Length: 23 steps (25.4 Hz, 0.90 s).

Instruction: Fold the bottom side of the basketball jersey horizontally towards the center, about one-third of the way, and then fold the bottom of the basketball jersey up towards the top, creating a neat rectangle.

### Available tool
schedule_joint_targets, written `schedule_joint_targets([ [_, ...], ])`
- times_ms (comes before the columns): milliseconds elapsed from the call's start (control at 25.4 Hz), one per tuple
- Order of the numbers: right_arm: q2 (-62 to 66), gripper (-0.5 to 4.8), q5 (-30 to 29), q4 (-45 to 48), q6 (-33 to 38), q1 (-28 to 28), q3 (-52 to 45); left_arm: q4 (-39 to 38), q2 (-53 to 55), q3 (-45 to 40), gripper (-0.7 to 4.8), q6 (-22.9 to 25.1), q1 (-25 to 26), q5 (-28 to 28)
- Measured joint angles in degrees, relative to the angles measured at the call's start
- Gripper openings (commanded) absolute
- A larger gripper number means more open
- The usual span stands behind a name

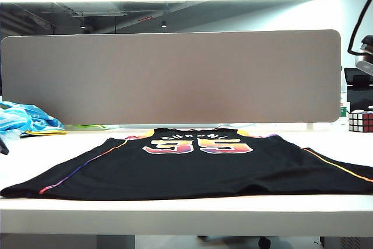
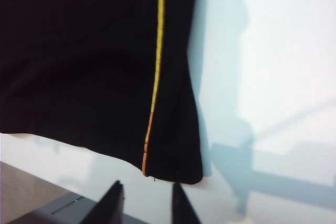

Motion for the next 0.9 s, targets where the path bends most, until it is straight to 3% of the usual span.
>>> schedule_joint_targets([
  [118, 0.50, 1.37, -0.31, 0.00, -0.26, -0.44, 0.02, 0.02, 1.68, 0.02, 1.86, 0.22, -0.61, 0.00],
  [236, 0.61, 1.94, -0.39, 0.04, -0.42, -1.77, 0.00, -0.11, 1.99, 0.04, 1.86, 0.17, -2.40, 0.02],
  [354, 0.70, 1.96, -0.83, 0.04, -0.39, -1.84, 0.00, -0.13, 2.03, 0.26, 1.86, 0.20, -2.38, -0.42],
  [550, 2.36, 2.66, -3.23, 0.44, -0.42, -2.73, 0.00, -1.40, 2.08, 1.25, 1.87, 0.17, -4.07, -3.58],
  [904, 7.43, 2.66, -9.25, 3.08, -0.42, -6.34, -0.15, -3.39, 6.75, 4.48, 1.87, 1.31, -6.84, -4.70],
])
